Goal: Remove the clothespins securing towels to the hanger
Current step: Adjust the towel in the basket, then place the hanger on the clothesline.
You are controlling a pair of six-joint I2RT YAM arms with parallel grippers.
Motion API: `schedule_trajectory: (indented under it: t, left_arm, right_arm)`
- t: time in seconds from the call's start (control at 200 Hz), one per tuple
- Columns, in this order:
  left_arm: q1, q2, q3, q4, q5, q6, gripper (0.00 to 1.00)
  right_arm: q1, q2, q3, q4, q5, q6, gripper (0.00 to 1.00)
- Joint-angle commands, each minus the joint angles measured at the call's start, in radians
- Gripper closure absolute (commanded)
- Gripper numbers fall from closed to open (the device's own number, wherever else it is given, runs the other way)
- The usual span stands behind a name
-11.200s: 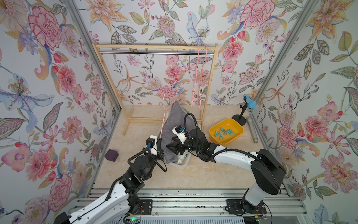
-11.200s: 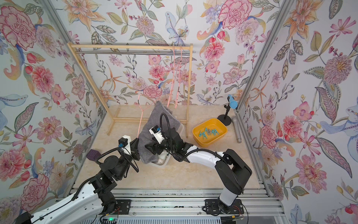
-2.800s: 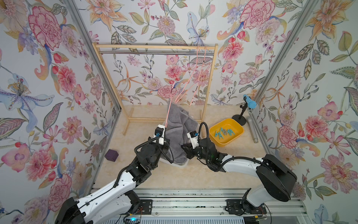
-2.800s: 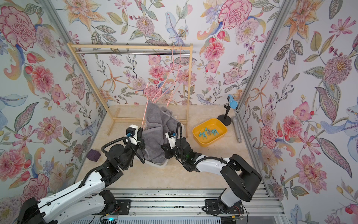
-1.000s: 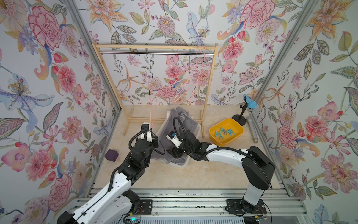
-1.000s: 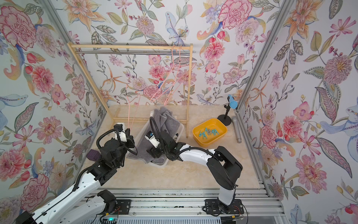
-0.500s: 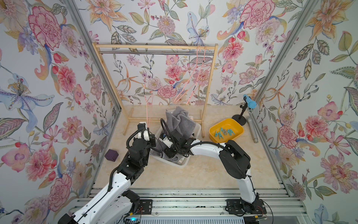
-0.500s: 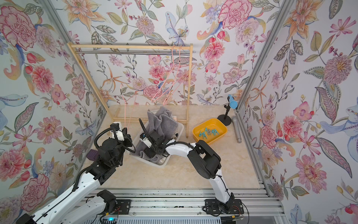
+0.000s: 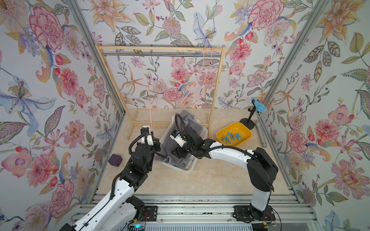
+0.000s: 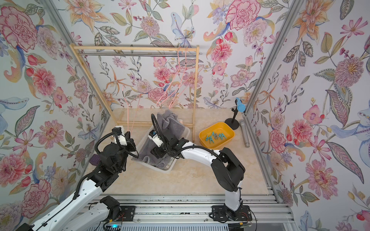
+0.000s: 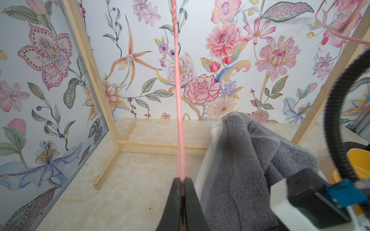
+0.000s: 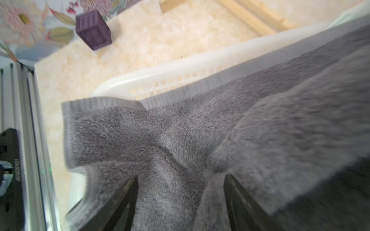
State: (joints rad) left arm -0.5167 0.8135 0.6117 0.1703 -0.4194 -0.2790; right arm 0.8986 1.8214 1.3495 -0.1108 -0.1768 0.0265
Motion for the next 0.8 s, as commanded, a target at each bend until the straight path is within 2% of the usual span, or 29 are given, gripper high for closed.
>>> schedule_trajectory:
  t: [0.0, 0.24, 0.56, 0.796]
  left_arm:
    - [0.009, 0.003, 0.034, 0.012, 0.027, -0.016, 1.00]
    - [0.009, 0.039, 0.079, 0.026, 0.146, 0.027, 1.00]
    - [0.014, 0.132, 0.218, 0.043, 0.182, 0.121, 1.00]
    - [0.084, 0.221, 0.344, 0.033, 0.325, 0.175, 1.00]
  right_arm:
    - [-0.024, -0.088, -0.064, 0.079, -0.018, 0.039, 0.29]
    - [-0.071, -0.271, -0.230, 0.176, -0.027, 0.079, 0.28]
    - [-0.134, -0.517, -0.442, 0.225, -0.004, 0.122, 0.27]
    - [-0.156, -0.638, -0.515, 0.202, 0.061, 0.146, 0.26]
